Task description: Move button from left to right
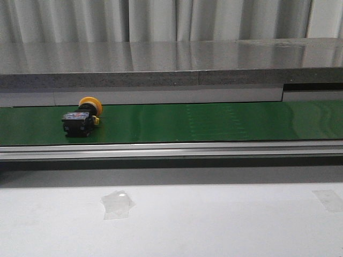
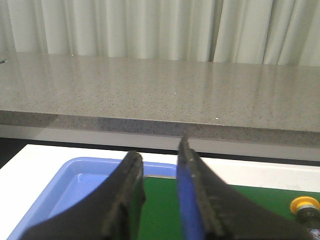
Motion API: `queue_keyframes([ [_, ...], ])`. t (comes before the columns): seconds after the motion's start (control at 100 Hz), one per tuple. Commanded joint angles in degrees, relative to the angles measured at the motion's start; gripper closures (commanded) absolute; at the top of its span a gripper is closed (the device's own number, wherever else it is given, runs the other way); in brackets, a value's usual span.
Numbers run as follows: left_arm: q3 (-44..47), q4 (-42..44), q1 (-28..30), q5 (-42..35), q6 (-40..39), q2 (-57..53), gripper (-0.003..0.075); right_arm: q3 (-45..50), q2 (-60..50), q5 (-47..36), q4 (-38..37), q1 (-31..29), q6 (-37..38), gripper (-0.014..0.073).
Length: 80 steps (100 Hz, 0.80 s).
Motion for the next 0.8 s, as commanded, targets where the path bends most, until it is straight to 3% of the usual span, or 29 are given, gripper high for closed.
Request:
queue_keyframes([
  [0.0, -1.63, -0.63, -0.14, -4.00, -0.61, 0.19, 0.0708, -0.81, -1.00, -5.05, -0.62, 0.11, 0.04, 0.0659],
  [0.03, -1.63, -0.63, -0.14, -4.00, -0.61, 0.19, 0.0741, -0.81, -1.00, -5.05, -0.62, 0.11, 0.04, 0.0659],
  [0.79, -1.63, -0.63, -0.14, -4.00, -0.61, 0.19, 0.0740, -0.94, -1.00, -6.83, 1.80, 0.11, 0.04, 0.0659],
])
